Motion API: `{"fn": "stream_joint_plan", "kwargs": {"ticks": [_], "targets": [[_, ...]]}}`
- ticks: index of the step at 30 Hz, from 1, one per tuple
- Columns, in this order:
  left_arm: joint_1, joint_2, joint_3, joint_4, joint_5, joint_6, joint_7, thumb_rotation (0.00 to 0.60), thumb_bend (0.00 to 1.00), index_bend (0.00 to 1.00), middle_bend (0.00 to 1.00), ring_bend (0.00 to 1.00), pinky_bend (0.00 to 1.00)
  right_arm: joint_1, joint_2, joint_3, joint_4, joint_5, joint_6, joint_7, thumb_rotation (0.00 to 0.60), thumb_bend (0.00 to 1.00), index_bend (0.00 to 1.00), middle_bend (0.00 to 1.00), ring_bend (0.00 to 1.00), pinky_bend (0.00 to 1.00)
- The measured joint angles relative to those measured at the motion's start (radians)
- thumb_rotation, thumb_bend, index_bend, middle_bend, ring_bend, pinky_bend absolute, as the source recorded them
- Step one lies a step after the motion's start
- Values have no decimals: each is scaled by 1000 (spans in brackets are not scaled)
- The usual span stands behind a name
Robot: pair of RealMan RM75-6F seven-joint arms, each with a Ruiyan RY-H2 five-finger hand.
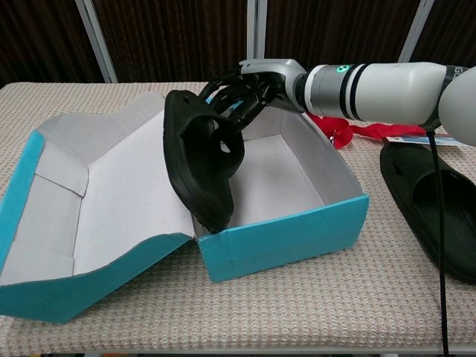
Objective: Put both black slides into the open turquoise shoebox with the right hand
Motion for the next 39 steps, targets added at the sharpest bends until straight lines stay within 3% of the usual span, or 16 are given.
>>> {"fn": "stream_joint_plan", "kwargs": {"ticks": [9, 19, 39], "targets": [[3, -11, -2, 18, 8, 17, 4, 600, 120, 204, 214, 149, 189, 12, -26, -32, 53, -28, 30, -24, 600, 224, 581, 519, 190, 226], [5, -21, -2, 34, 18, 33, -3, 600, 119, 204, 213, 149, 189, 12, -66, -72, 97, -54, 90, -94, 600, 235, 584, 519, 191, 232], [4, -35, -1, 56, 24, 41, 3, 600, 119, 204, 214, 149, 189, 10, -115, -104, 172, -65, 170, -205, 600, 308, 596, 519, 206, 248]]}}
